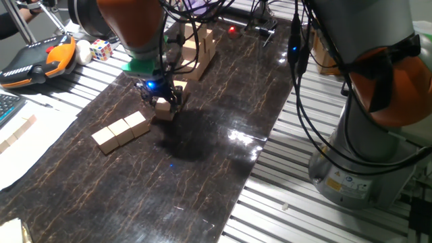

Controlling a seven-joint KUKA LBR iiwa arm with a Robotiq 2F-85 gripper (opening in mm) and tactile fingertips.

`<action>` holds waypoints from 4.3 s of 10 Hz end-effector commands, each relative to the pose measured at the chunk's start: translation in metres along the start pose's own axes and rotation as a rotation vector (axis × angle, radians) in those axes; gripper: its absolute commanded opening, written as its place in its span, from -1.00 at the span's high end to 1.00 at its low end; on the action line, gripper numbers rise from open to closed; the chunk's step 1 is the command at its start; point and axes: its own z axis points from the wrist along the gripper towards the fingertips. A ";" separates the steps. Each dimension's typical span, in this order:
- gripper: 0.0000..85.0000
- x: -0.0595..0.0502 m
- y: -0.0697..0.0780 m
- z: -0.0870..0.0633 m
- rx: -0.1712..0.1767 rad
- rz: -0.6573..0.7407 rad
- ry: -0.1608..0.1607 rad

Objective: Stack the blocks into a pyramid shape

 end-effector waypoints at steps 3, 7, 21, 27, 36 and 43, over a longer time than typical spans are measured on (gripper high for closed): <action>0.79 -0.003 0.001 0.003 -0.004 0.007 0.002; 0.77 -0.008 0.004 0.006 -0.008 0.021 0.008; -0.60 -0.009 0.011 0.006 -0.003 0.119 -0.002; -0.56 0.016 0.022 -0.019 0.012 0.097 -0.014; -0.52 0.011 0.012 -0.020 0.003 0.001 0.055; 0.19 0.027 0.006 -0.016 -0.025 0.027 0.060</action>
